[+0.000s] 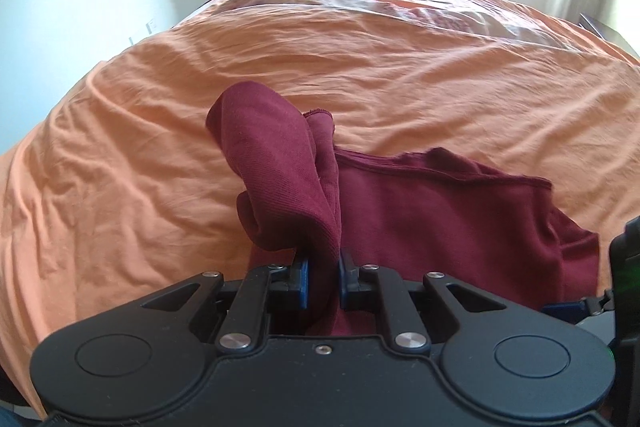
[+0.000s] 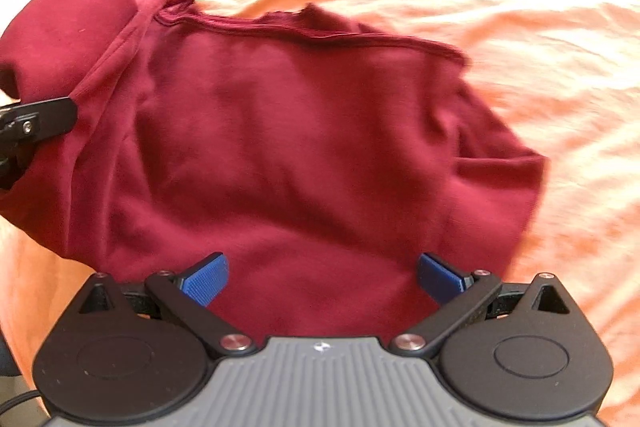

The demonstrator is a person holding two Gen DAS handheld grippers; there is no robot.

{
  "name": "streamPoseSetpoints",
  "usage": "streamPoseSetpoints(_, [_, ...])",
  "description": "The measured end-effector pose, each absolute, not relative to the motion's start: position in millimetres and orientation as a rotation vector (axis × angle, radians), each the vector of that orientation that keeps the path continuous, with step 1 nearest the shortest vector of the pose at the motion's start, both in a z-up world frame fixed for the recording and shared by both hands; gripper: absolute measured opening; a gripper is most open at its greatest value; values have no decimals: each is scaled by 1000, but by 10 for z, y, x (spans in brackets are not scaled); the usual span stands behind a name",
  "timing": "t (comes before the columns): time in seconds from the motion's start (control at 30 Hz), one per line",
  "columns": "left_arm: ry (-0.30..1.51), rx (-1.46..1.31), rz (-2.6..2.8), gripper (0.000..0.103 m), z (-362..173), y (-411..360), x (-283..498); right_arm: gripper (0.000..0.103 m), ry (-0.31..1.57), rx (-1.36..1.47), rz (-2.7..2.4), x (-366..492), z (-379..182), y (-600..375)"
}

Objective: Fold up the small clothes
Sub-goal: 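Lift the edge with the left tool and fold it across the sweater, then lay the folded part down and open the left tool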

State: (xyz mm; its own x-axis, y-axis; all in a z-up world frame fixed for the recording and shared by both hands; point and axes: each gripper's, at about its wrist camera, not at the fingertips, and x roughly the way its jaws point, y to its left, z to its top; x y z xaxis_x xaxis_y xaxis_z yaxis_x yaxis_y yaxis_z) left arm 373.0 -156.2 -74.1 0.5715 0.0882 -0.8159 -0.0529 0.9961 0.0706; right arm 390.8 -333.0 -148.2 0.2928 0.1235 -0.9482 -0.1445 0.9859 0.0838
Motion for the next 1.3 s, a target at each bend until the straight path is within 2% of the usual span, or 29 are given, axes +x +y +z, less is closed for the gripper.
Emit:
streamPoseSetpoints(0.2, [952,99,-12,14,-759,-1996,3630,103,1218,-104,66,3664,-1428,-3705])
streamPoseSetpoints(0.57, [1015,176,-174,10,-1130,-2703,3481,103,1226,-33,-40,3429,-1426,-4252])
streamPoseSetpoints(0.87, [1055,201,-209,13,-1296,-2773,3476,103,1201,-27,-55,3345,-1500,-4311])
streamPoseSetpoints(1.23, [1088,58,-316,31,-1251,-2653,3455,103,959,-3,20,3103,-1347,-4438])
streamPoseSetpoints(1.3, [1085,25,-326,45,-1213,-2597,3428,103,947,27,29,3145,-1323,-4429])
